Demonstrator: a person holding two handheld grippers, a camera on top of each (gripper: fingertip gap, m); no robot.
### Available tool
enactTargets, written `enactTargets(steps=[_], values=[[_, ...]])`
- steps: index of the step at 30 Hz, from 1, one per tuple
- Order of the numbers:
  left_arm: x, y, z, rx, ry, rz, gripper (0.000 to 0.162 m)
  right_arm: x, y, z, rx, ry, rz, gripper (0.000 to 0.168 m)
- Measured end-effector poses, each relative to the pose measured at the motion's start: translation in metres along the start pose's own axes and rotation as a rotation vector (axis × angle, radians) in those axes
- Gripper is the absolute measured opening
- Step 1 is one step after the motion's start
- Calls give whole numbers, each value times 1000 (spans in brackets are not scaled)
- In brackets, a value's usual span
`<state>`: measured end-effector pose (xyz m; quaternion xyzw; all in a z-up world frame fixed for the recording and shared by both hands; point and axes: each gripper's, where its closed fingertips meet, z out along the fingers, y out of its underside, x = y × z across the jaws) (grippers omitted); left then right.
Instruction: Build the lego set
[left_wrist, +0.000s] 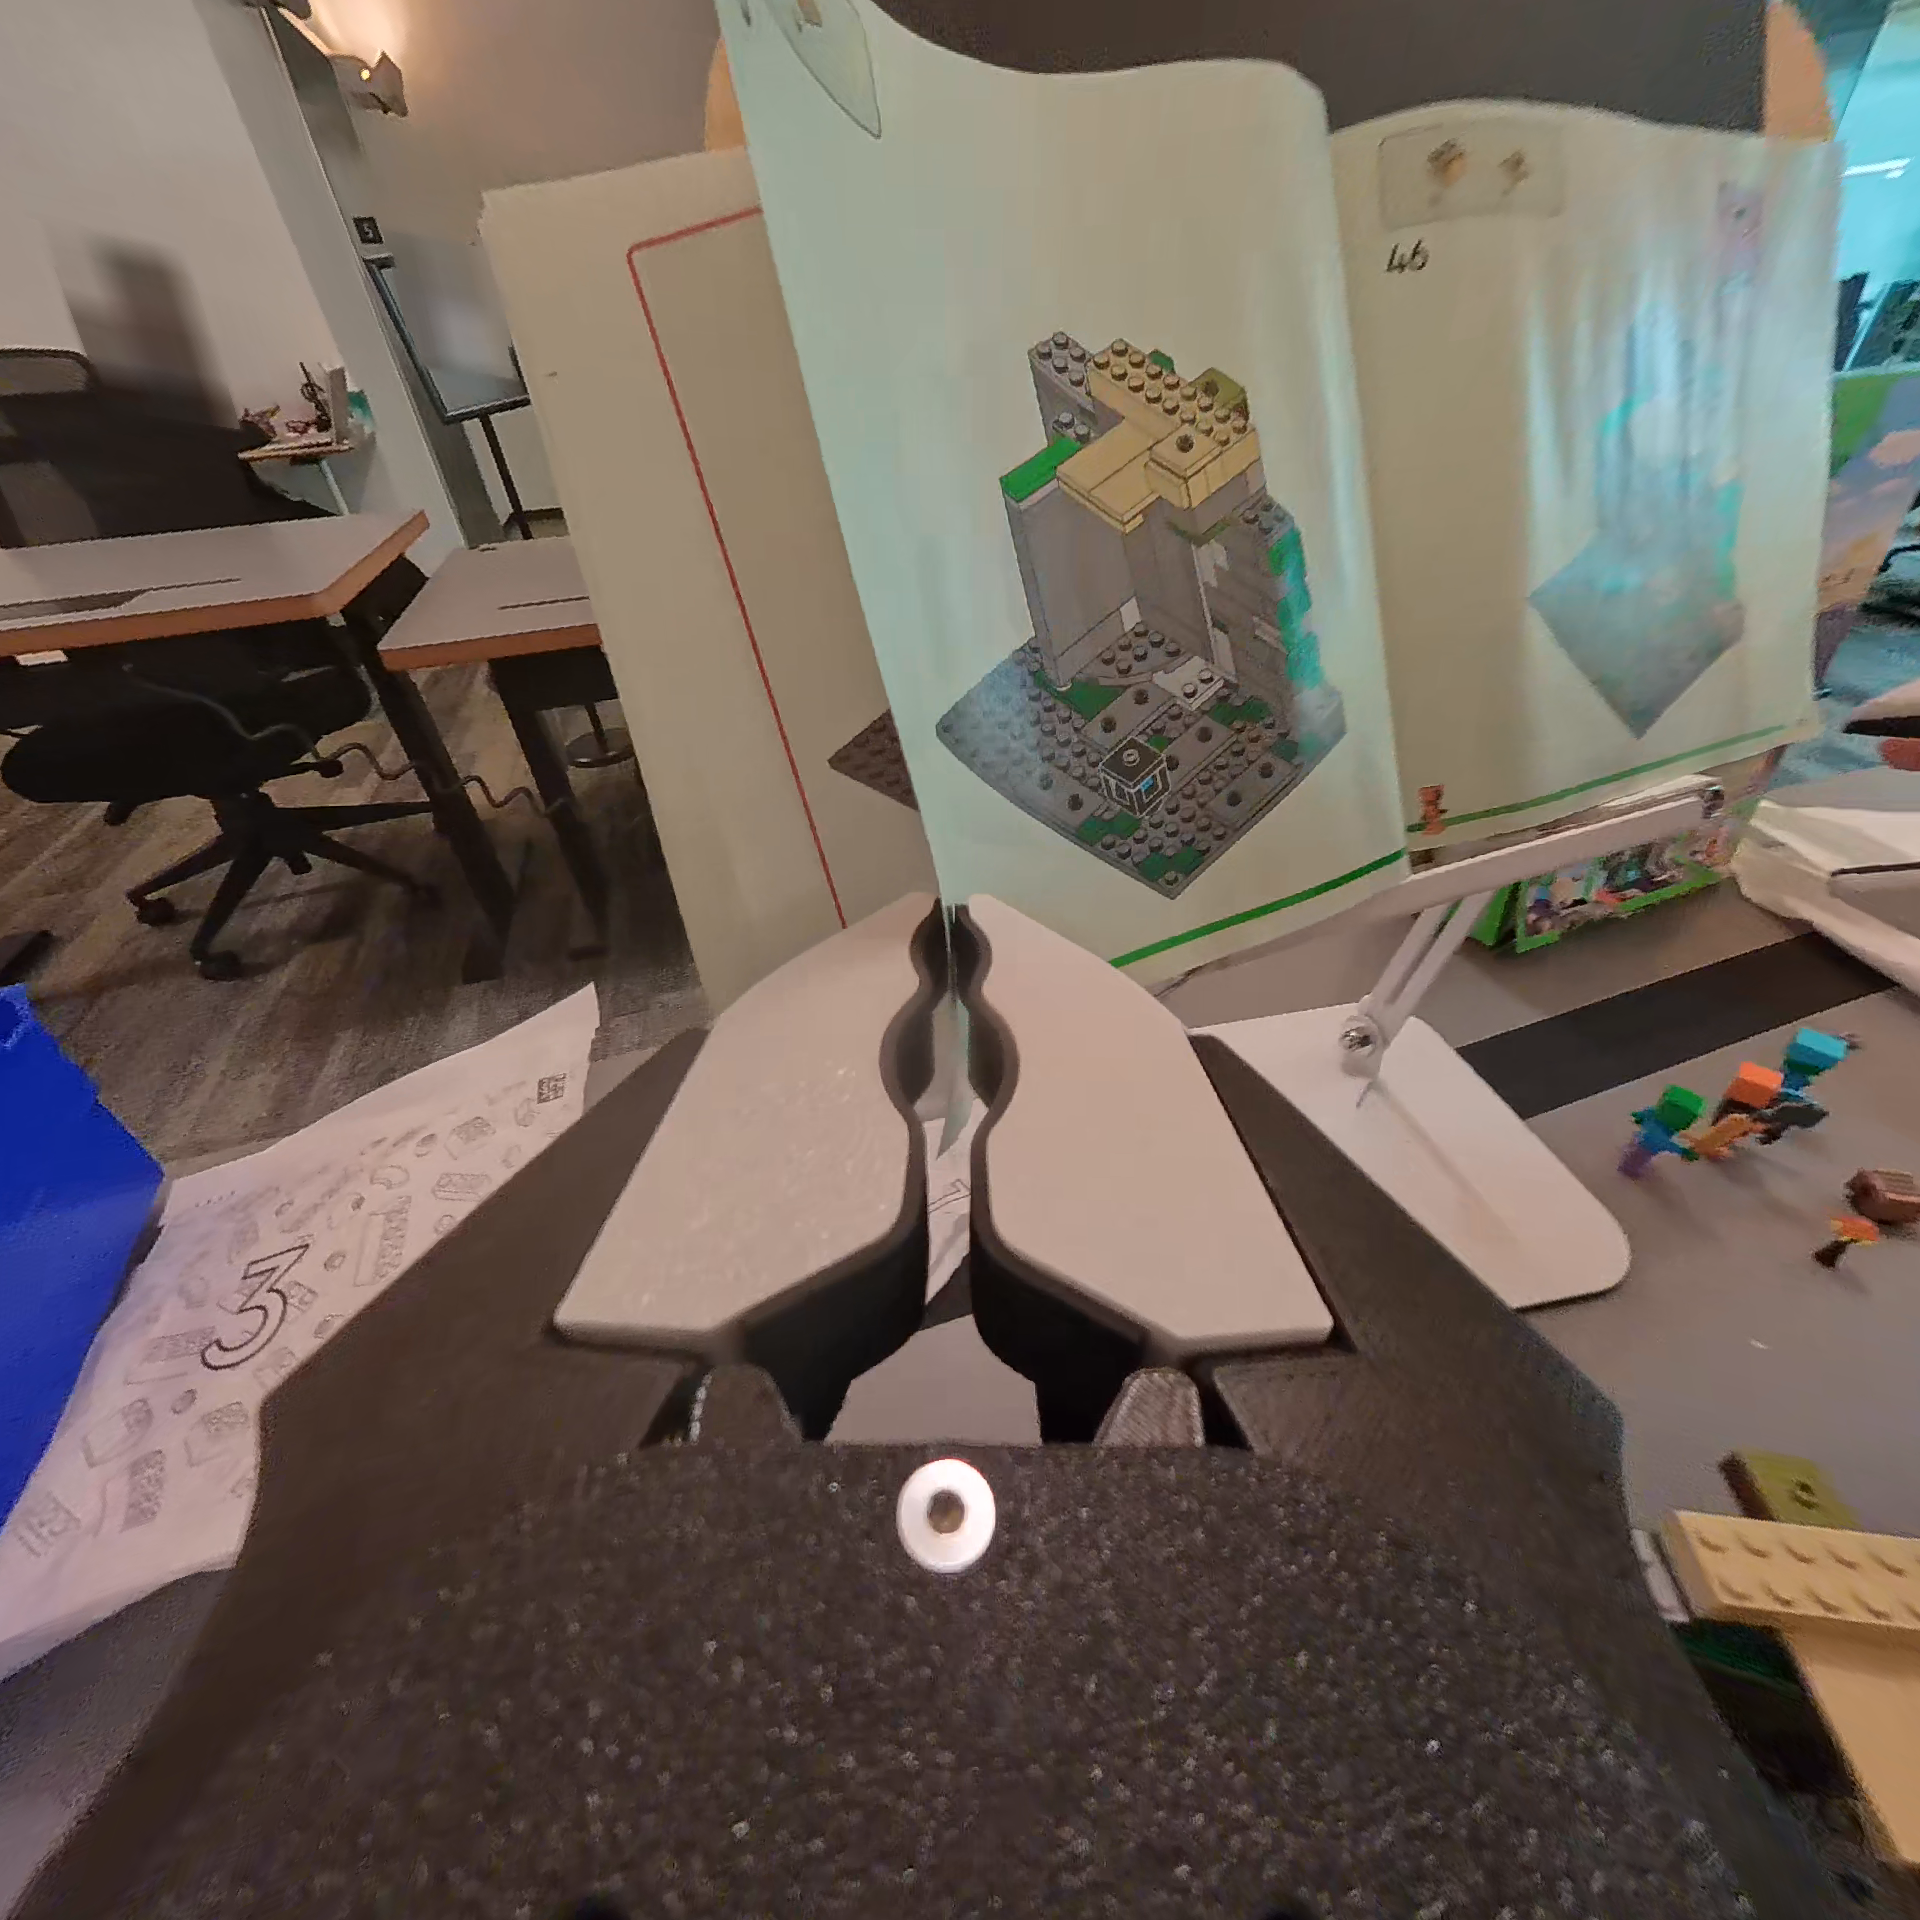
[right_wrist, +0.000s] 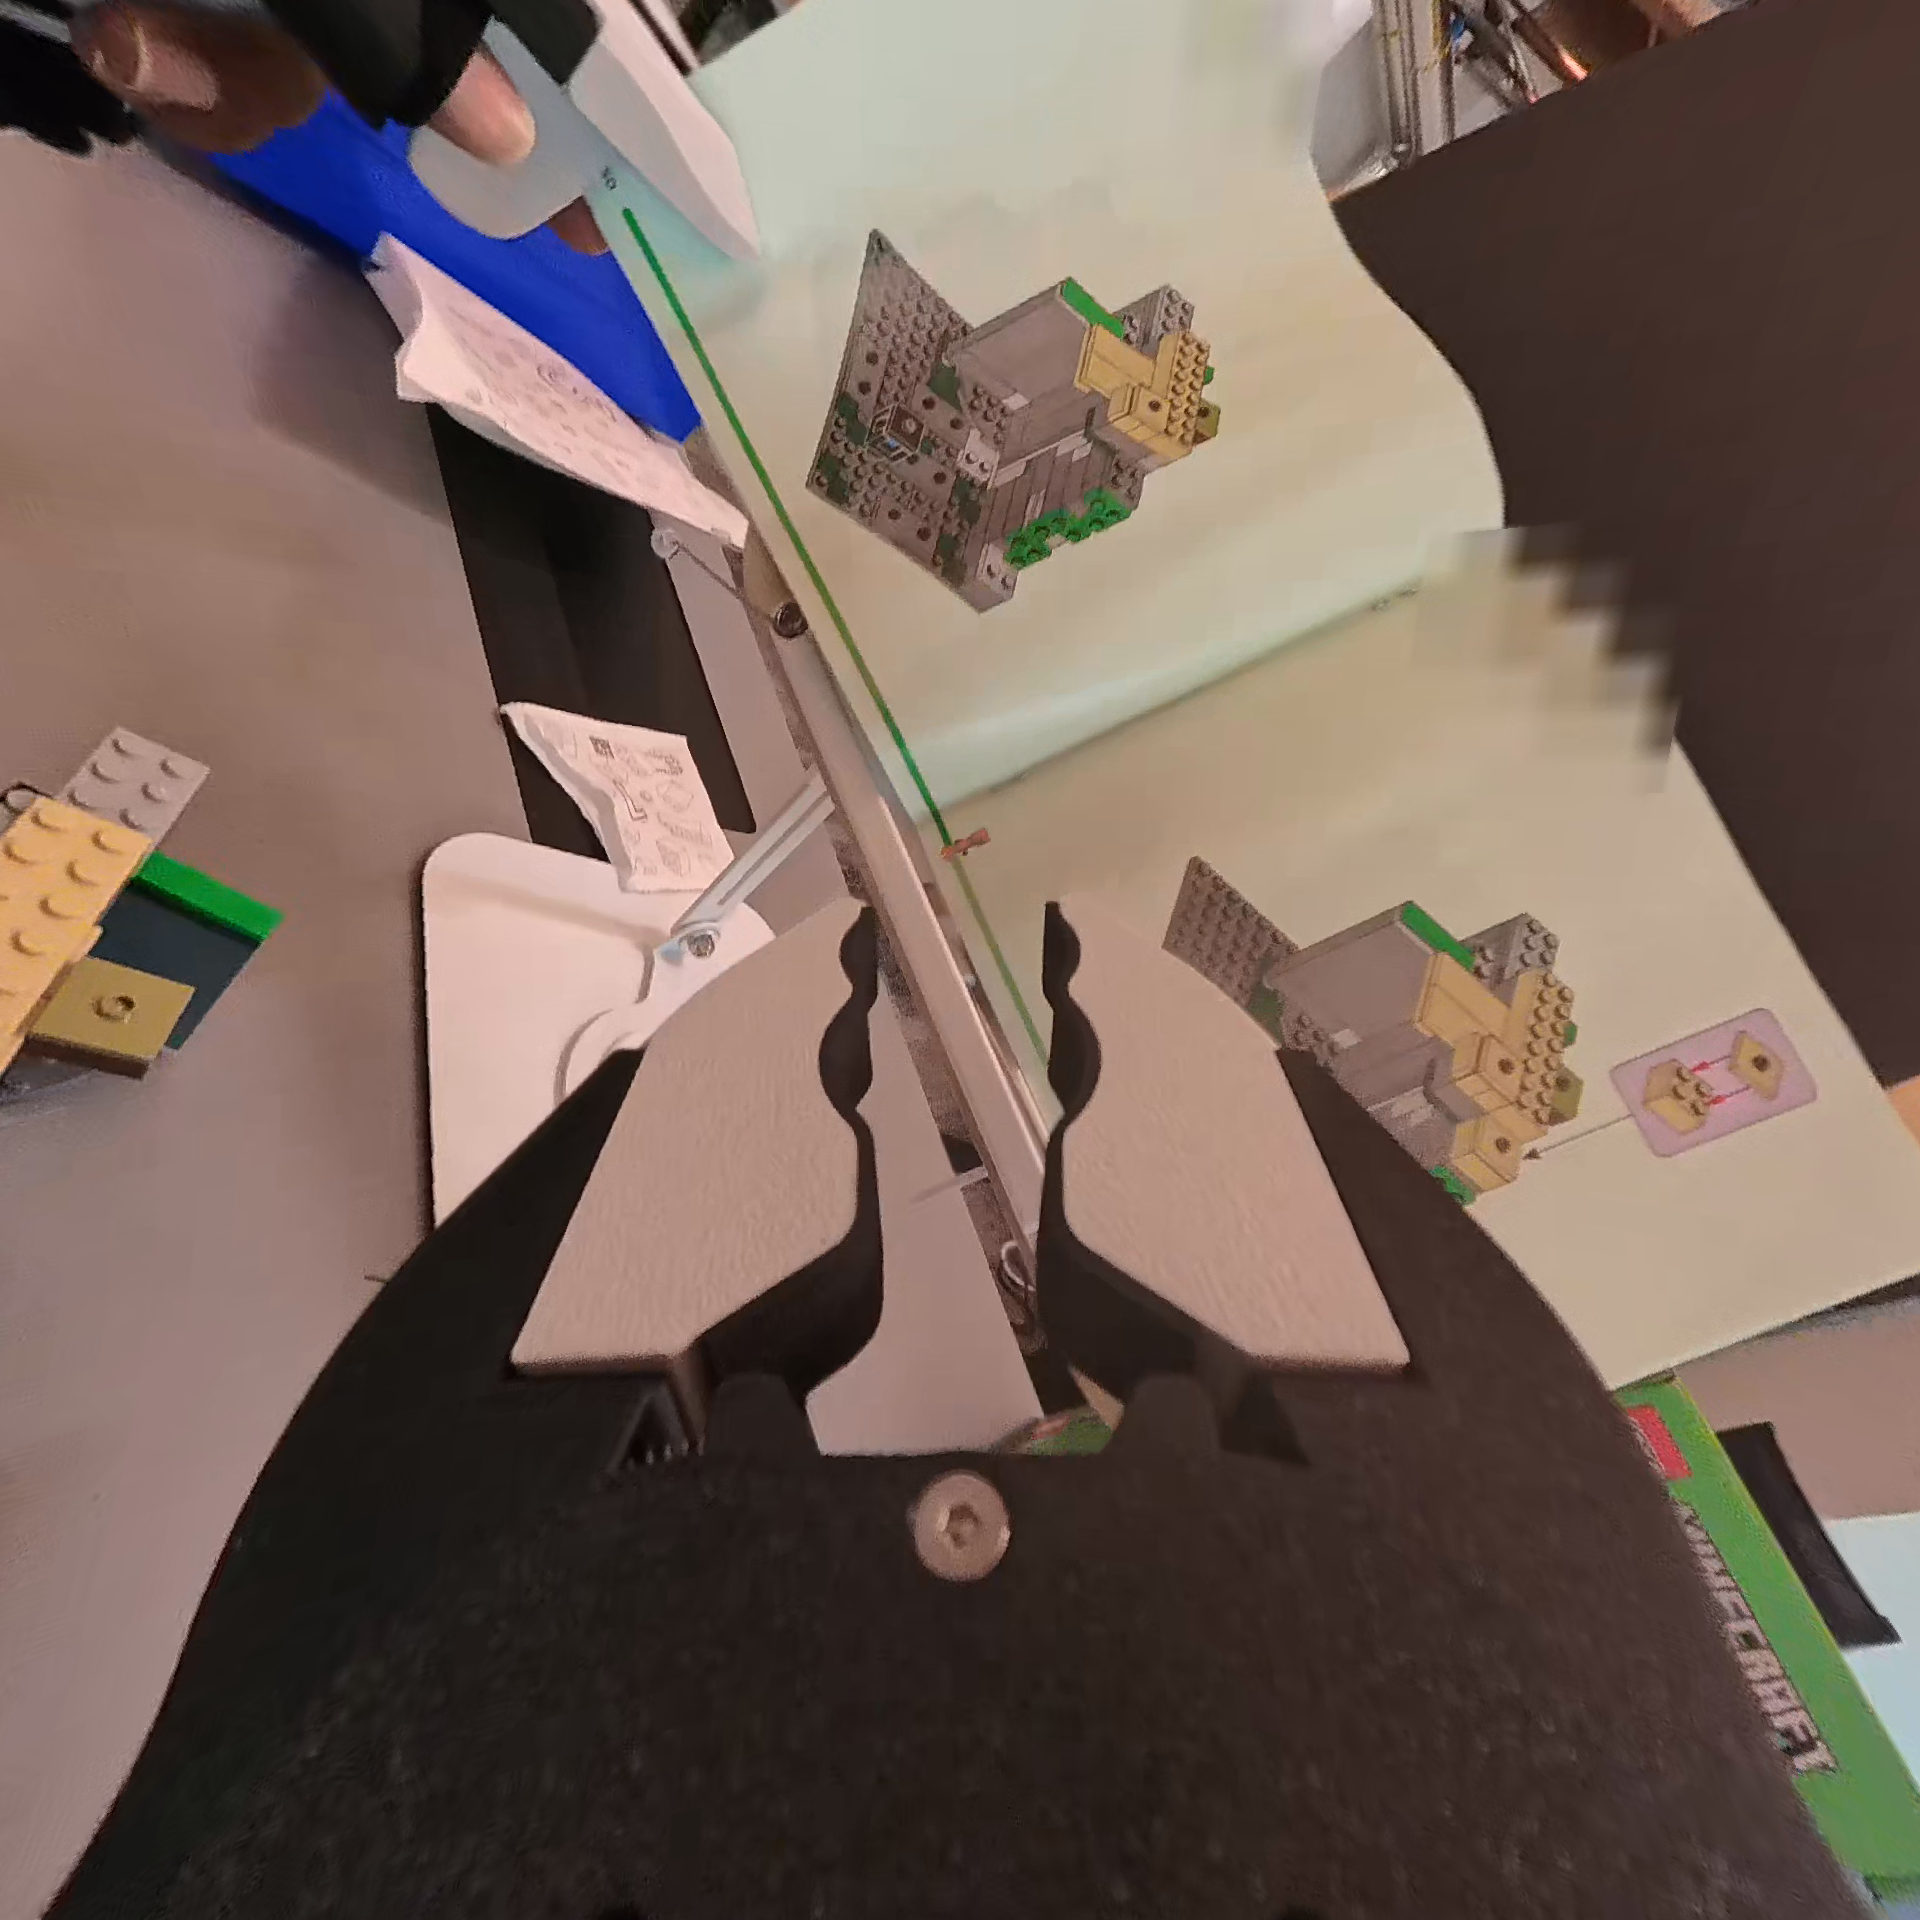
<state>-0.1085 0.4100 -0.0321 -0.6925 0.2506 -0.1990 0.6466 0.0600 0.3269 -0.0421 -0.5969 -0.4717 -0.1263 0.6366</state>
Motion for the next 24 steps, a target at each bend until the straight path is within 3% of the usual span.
enactTargets(steps=[11,24], values=[[-21,18,26,-62,-29,53,1,-4,20,5,-80,15,-20,29],[-34,30,35,-102,-23,26,3,-12,18,13,-108,3,-42,28]])
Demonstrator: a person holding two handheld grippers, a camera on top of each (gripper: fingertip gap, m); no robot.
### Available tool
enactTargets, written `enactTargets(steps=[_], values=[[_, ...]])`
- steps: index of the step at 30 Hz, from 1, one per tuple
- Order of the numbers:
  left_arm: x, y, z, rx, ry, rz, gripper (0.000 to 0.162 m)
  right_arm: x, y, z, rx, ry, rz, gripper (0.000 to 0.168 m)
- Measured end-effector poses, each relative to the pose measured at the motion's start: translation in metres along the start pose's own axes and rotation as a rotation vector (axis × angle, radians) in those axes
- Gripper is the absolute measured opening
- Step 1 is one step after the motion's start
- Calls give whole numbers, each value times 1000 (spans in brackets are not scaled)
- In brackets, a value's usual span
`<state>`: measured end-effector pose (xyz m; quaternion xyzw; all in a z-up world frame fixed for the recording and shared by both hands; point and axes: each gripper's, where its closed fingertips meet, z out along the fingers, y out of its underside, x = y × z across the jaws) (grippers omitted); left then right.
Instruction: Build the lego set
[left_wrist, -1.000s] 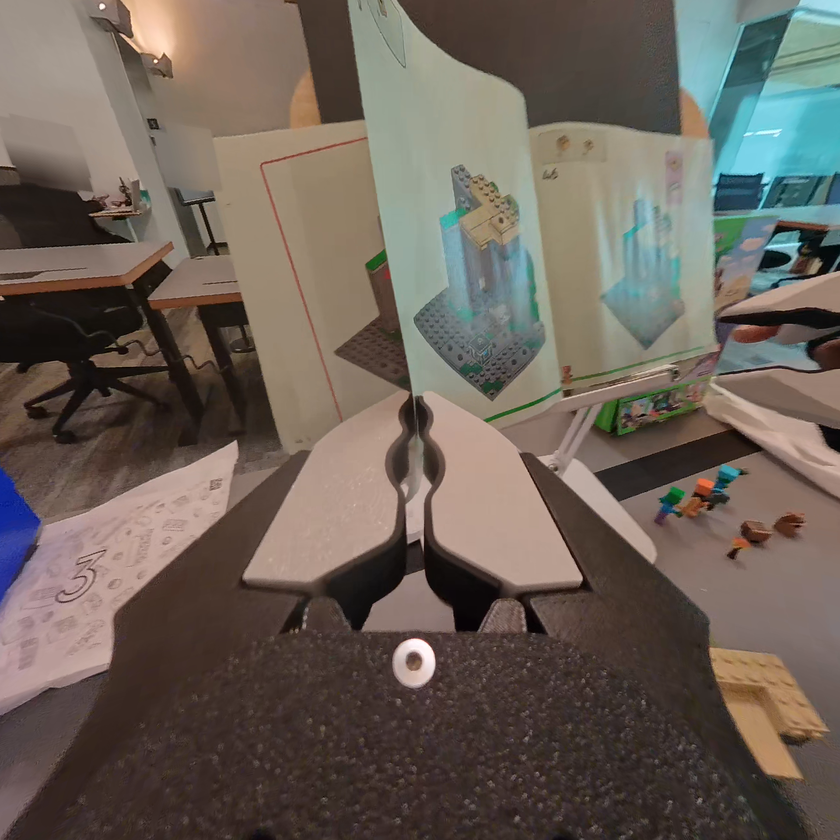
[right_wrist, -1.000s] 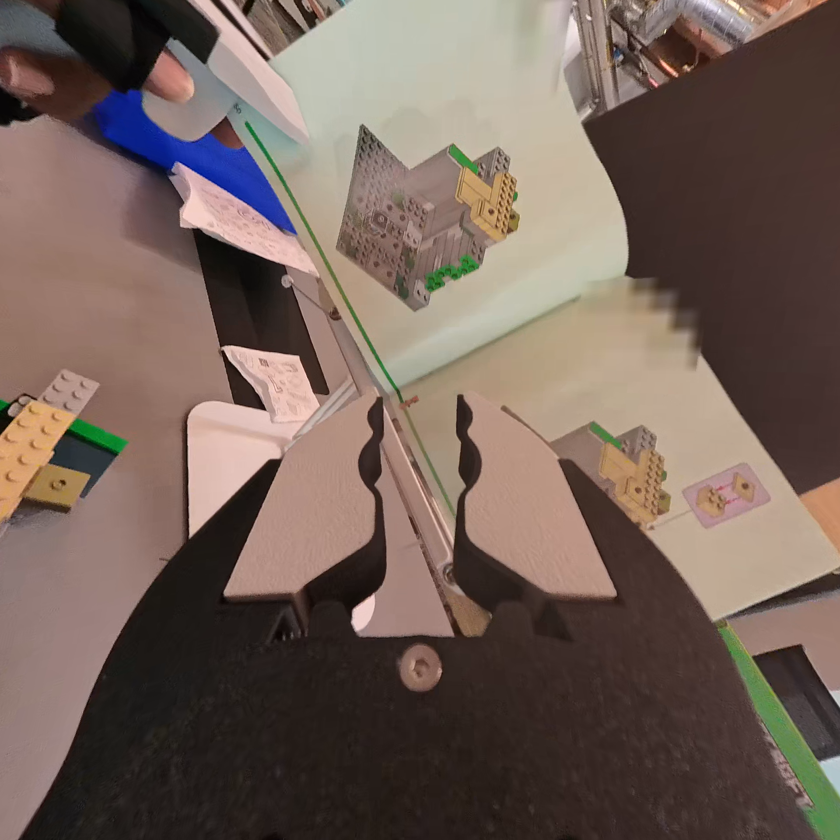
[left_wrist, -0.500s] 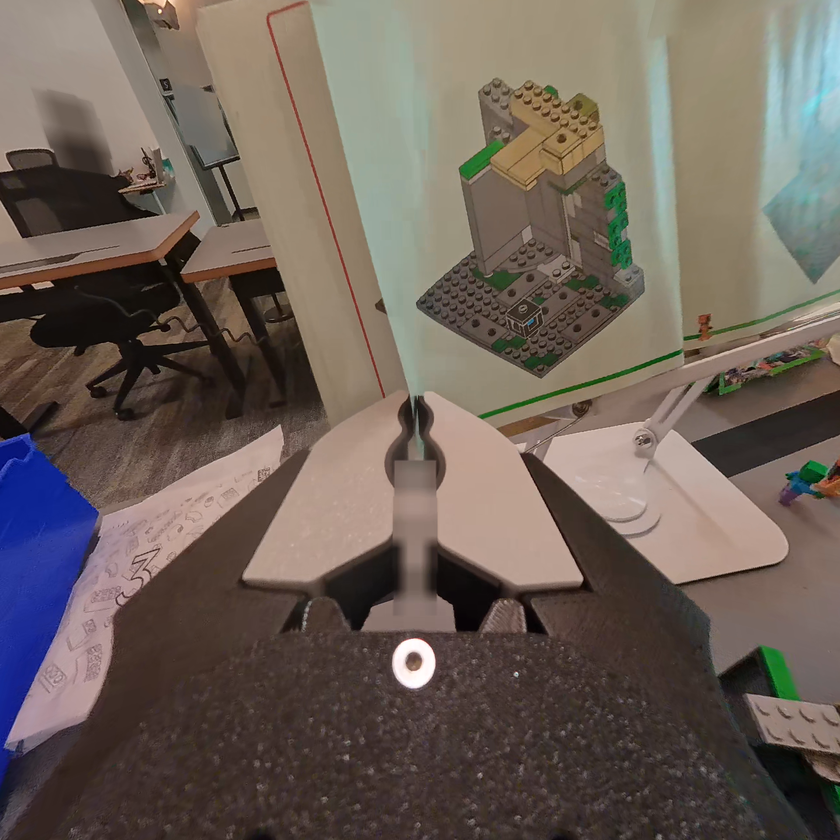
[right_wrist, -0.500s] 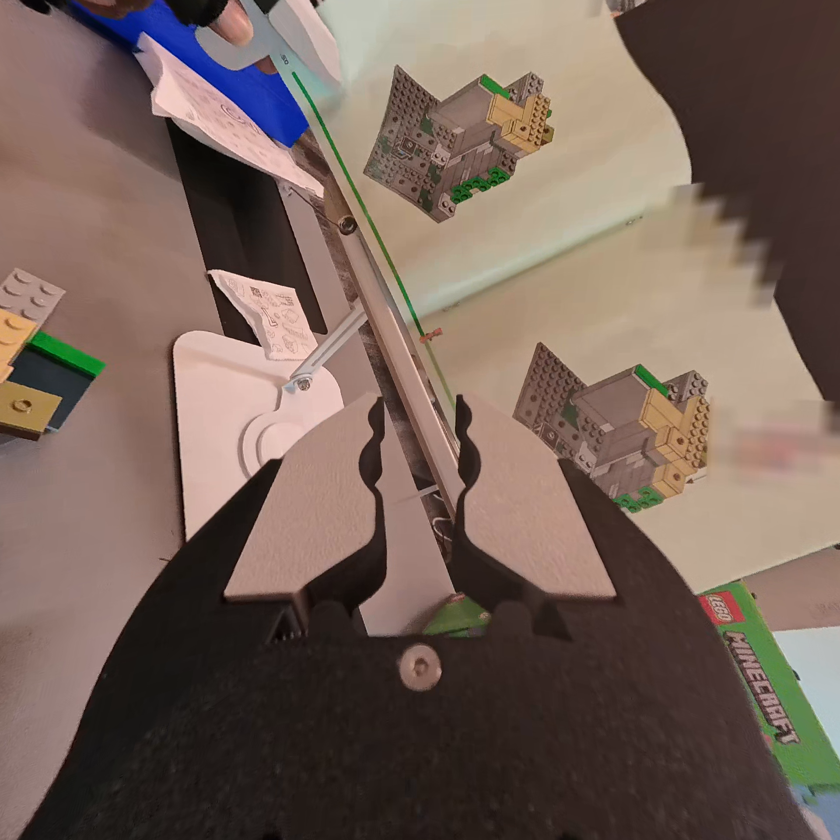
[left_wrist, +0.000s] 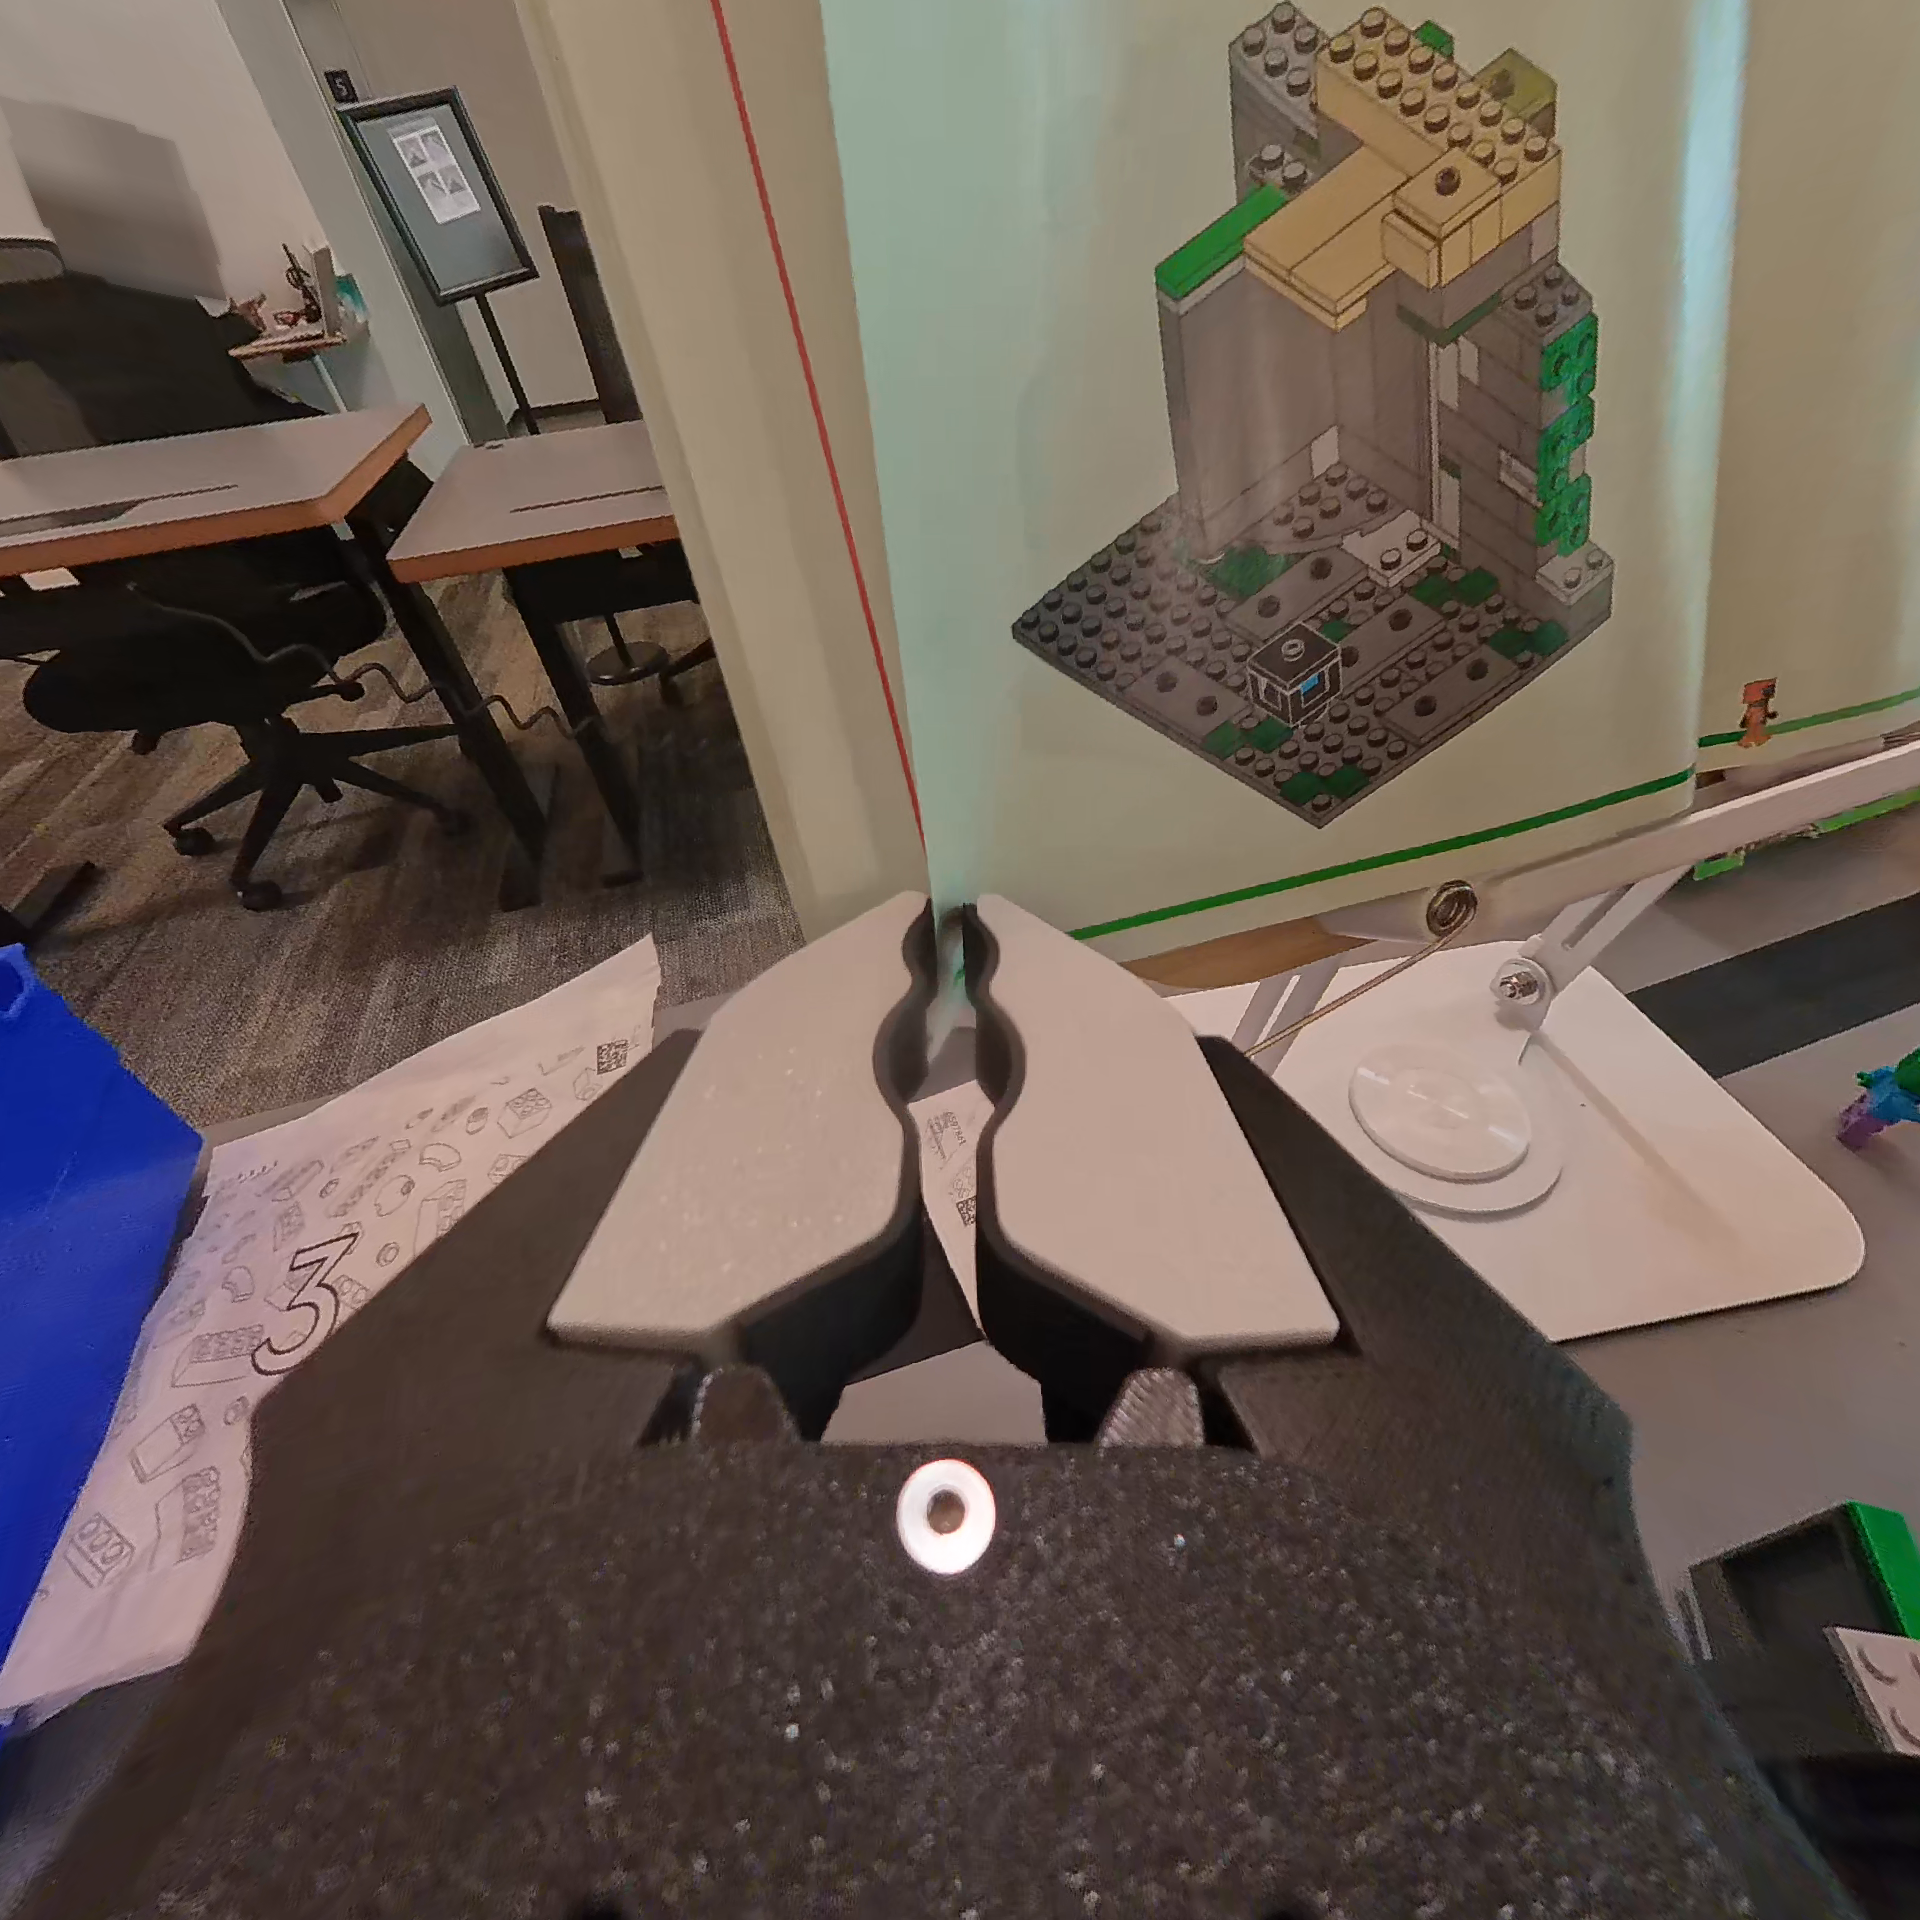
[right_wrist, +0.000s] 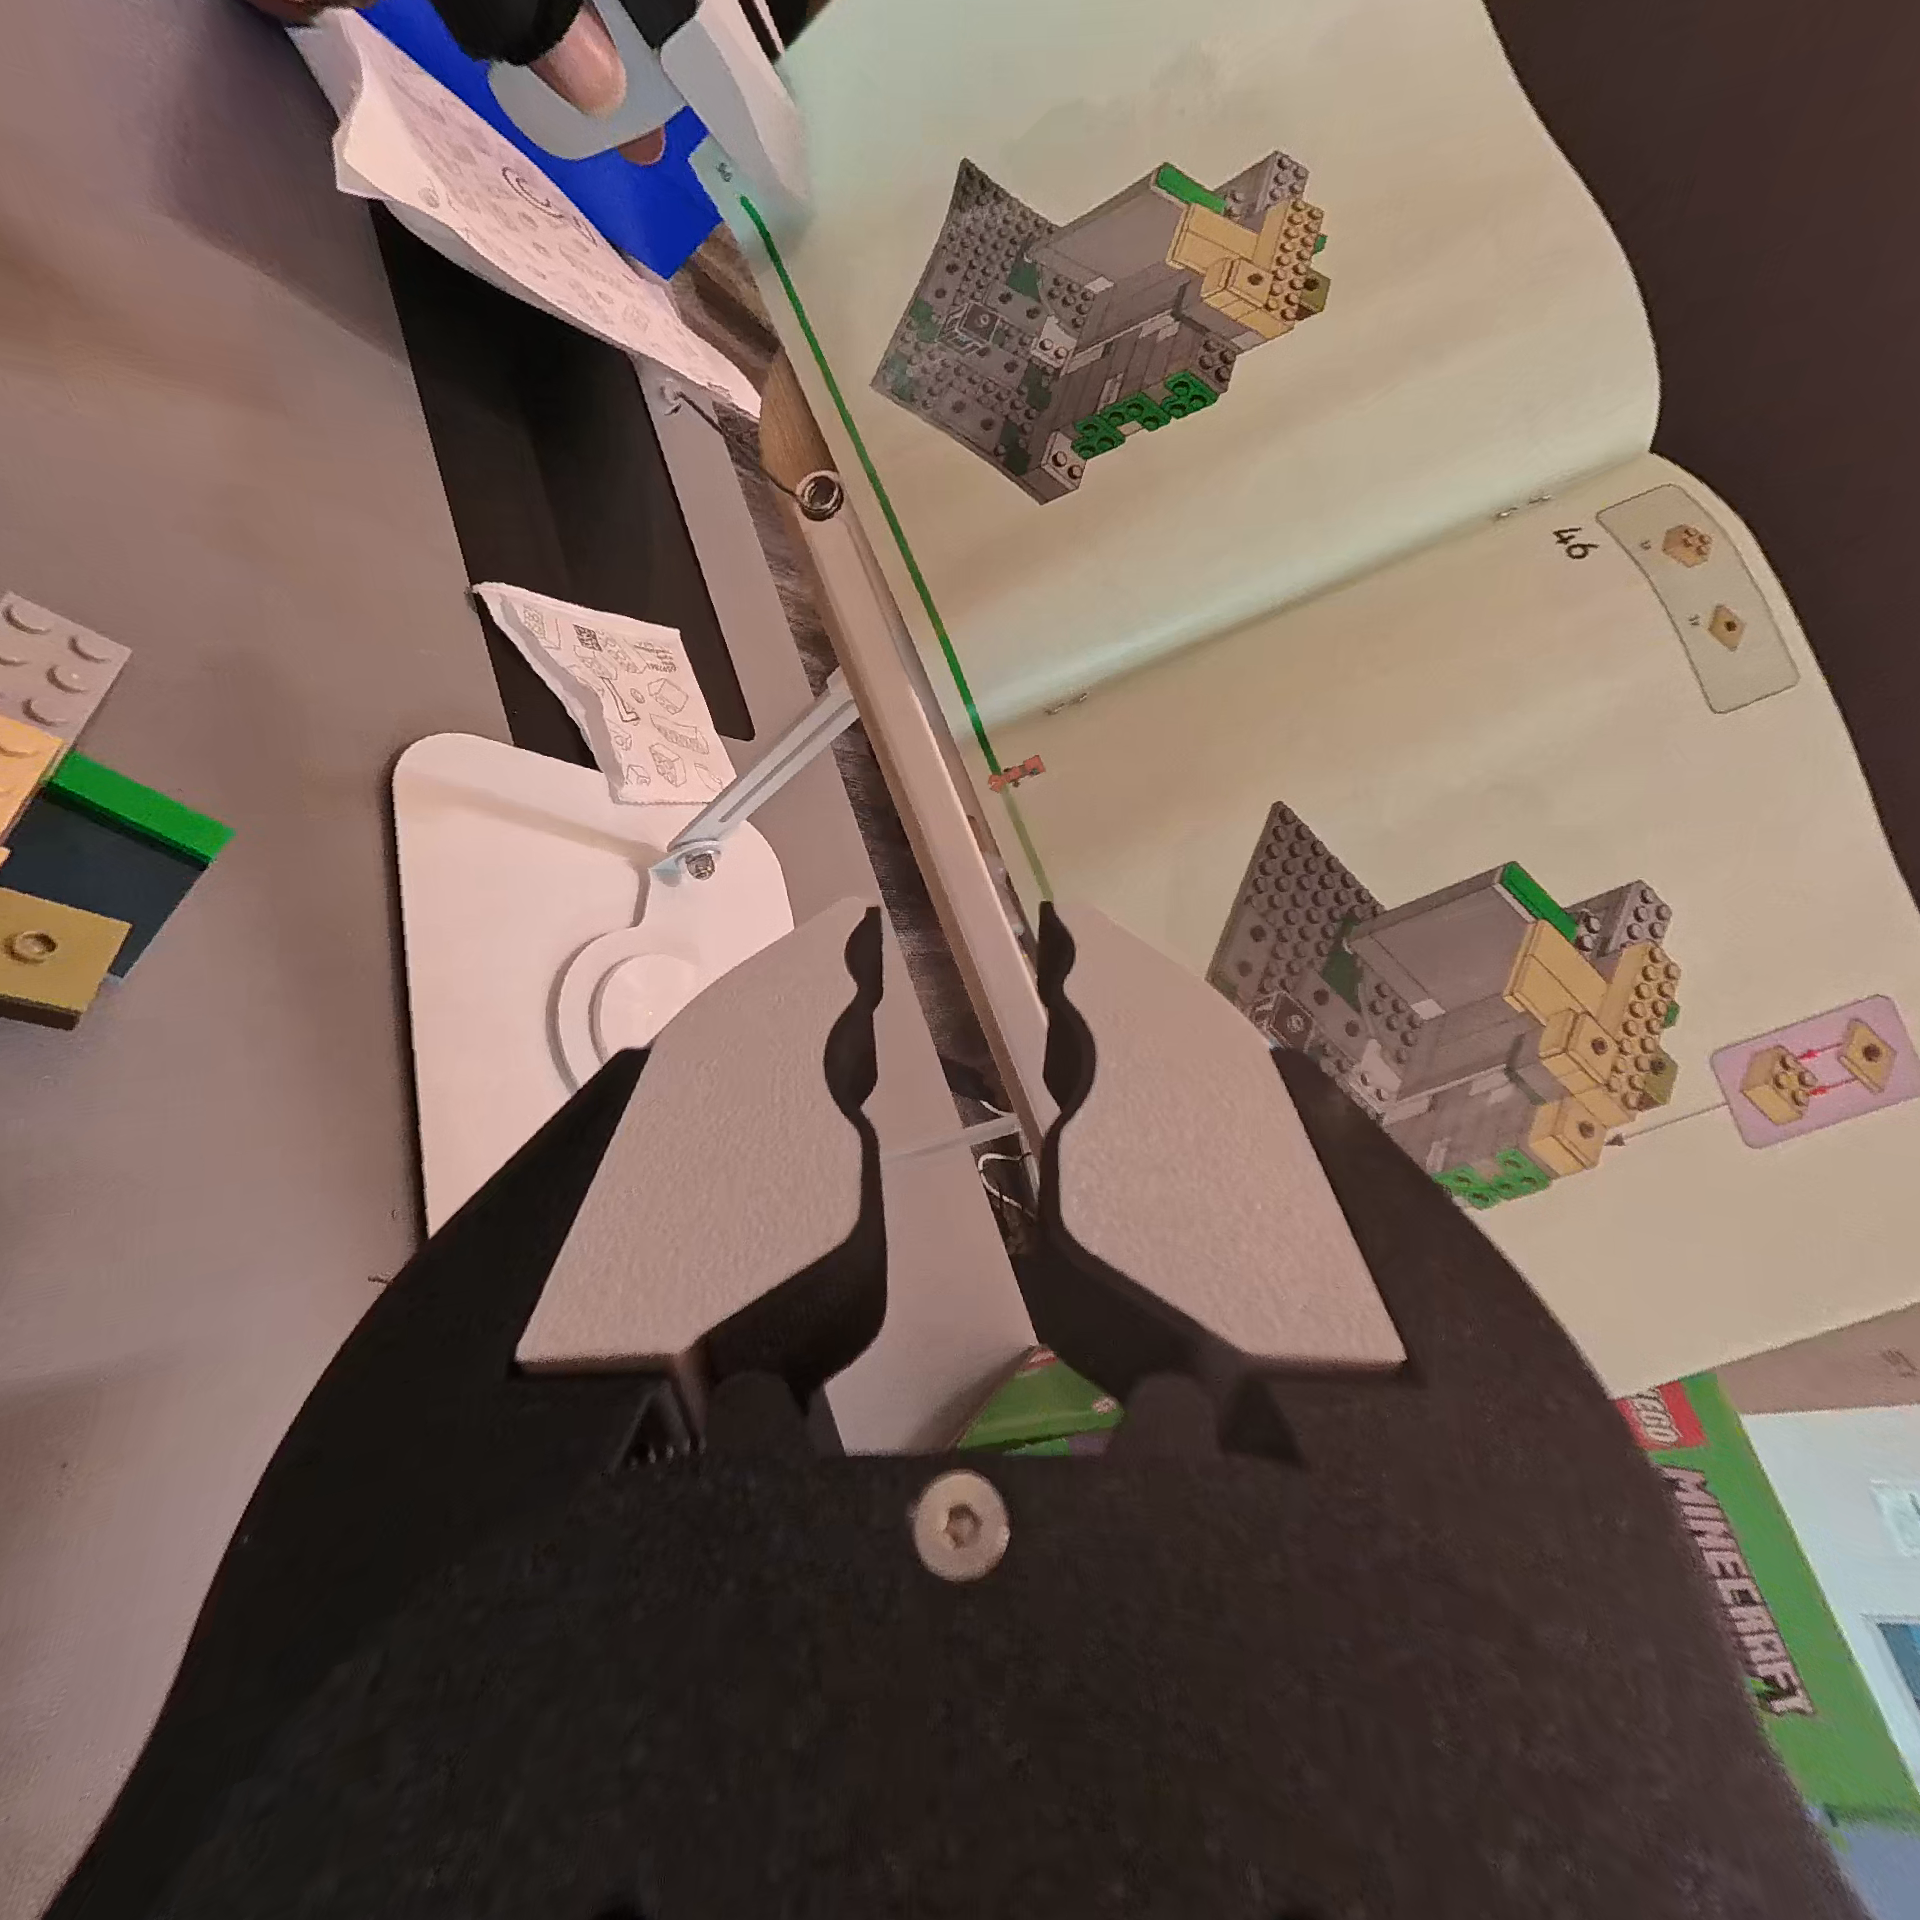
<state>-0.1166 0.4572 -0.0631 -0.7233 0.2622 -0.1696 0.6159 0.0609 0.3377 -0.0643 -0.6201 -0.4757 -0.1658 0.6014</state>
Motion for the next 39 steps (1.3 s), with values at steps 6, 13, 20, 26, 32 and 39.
enactTargets(steps=[6,13,20,26,32,39], values=[[-4,1,0,-3,-7,7,3,-5,5,0,-15,-8,-2,27],[-9,4,-2,-7,-15,6,4,-10,10,-1,-31,-10,-4,27],[-19,11,-7,-26,-53,27,4,-10,10,-1,-35,-4,-9,27],[-27,18,-18,-27,-99,14,4,-2,1,1,-25,23,-1,26],[-7,25,-38,17,-57,-54,4,3,-19,11,1,25,-11,26],[54,51,-34,7,209,-315,20,-1,-51,43,-4,43,-190,15]])
